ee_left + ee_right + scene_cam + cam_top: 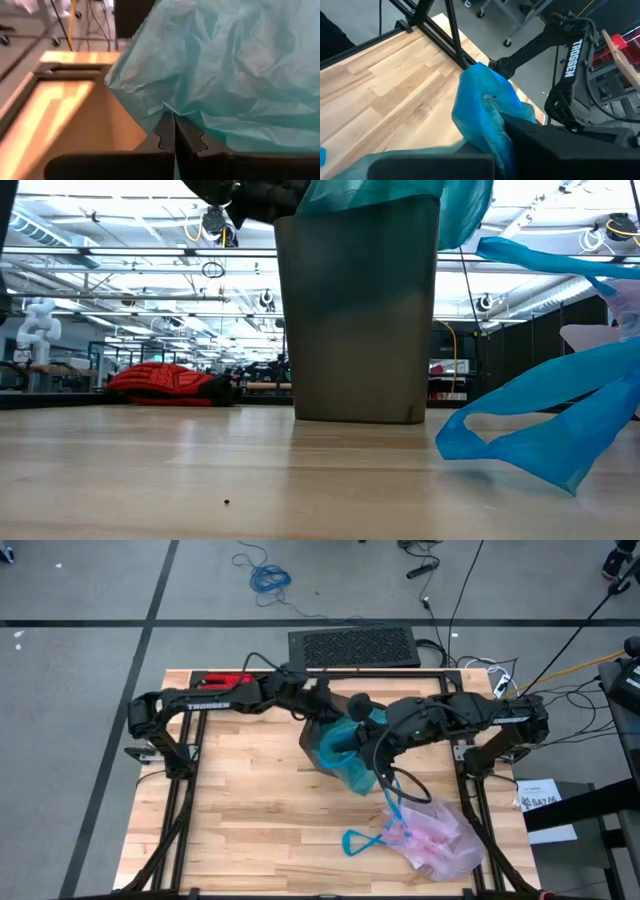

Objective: Place trash/remove bag and relplace
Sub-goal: Insert the blue trash bag into the black trash bin

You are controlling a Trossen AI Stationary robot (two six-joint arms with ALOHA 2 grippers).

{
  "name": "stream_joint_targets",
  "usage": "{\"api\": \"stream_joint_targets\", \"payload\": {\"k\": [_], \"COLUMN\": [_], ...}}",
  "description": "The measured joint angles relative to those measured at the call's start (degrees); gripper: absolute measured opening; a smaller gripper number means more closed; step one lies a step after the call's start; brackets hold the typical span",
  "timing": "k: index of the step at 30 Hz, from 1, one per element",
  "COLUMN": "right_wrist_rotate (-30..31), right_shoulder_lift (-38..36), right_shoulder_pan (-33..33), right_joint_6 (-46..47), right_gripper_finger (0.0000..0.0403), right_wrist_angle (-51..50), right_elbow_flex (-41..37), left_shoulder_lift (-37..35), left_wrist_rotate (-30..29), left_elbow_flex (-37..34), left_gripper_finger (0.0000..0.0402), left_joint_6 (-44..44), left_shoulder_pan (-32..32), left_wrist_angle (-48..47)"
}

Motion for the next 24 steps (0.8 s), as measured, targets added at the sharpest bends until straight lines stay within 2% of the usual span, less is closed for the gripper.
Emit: {"api": "stream_joint_targets", "payload": {"k": [4,11,17,21,24], "right_wrist_rotate": [0.4,3.55,7.9,8.28,9.58], "right_shoulder_lift": [-0.21,-0.28,-0.28,-0.28,-0.28], "right_shoulder_pan": [0.06,0.04,0.06,0.05,0.07], "right_joint_6": [0.53,4.48,7.7,8.91,8.3], "right_gripper_finger": [0.0,0.0,0.0,0.0,0.0], "right_wrist_angle": [-1.19,-6.32,-10.1,-10.69,-10.21], "right_elbow_flex": [0.01,0.0,0.01,0.01,0.01], "left_shoulder_lift": [-0.67,-5.61,-10.89,-13.66,-14.19], "left_wrist_rotate": [-0.67,-8.56,-15.18,-20.57,-22.03], "left_elbow_flex": [0.0,-3.05,-7.86,-11.5,-13.62], "left_gripper_finger": [0.0,0.0,0.0,0.0,0.0], "left_joint_6": [0.03,-1.41,-3.04,-4.42,-5.07], "left_shoulder_pan": [-1.61,-5.77,-8.47,-9.06,-8.84], "left_wrist_angle": [-3.59,-8.55,-8.64,-7.46,-4.73]}}
